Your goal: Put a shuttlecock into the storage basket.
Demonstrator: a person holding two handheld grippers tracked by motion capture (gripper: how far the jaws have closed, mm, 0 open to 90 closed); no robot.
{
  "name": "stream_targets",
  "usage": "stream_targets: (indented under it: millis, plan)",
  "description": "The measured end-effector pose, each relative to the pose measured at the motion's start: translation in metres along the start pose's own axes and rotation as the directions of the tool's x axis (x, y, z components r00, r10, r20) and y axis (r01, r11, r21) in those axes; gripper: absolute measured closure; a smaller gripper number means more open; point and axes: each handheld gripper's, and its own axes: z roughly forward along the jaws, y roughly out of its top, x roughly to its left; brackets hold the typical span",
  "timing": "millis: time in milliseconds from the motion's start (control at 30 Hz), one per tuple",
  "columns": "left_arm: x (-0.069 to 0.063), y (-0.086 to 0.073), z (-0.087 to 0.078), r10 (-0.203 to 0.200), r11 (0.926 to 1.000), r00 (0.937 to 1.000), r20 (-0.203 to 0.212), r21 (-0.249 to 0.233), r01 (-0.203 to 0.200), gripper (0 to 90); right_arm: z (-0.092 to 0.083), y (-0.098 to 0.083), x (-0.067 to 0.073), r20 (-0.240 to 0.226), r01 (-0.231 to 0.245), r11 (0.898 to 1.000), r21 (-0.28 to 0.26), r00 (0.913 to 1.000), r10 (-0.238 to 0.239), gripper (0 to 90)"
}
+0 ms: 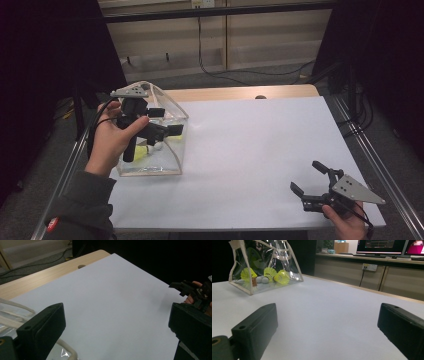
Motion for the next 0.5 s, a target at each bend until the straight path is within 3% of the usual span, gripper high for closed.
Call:
stream_targets:
  millis: [67,267,500]
  plan:
    - [-0.001,-0.002,0.002,-0.004,1.0,0.9999,0.009,-0.004,0.004,1.0,0.0,0.0,0.0,0.0,-0.004,1.0,-0.001,1.0,0.004,2.7]
    - [-0.007,-0.007,0.002,0.046,0.9989,0.9988,0.016,-0.008,-0.045,1.0,0.0,0.0,0.0,0.0,-0.001,1.0,-0.001,1.0,0.001,2.7]
    - [-0.01,-0.016,0.0,0.077,0.9966,0.9953,0.059,-0.034,-0.075,0.3,0.0,0.0,0.0,0.001,0.0,1.0,-0.001,1.0,0.0,2.7]
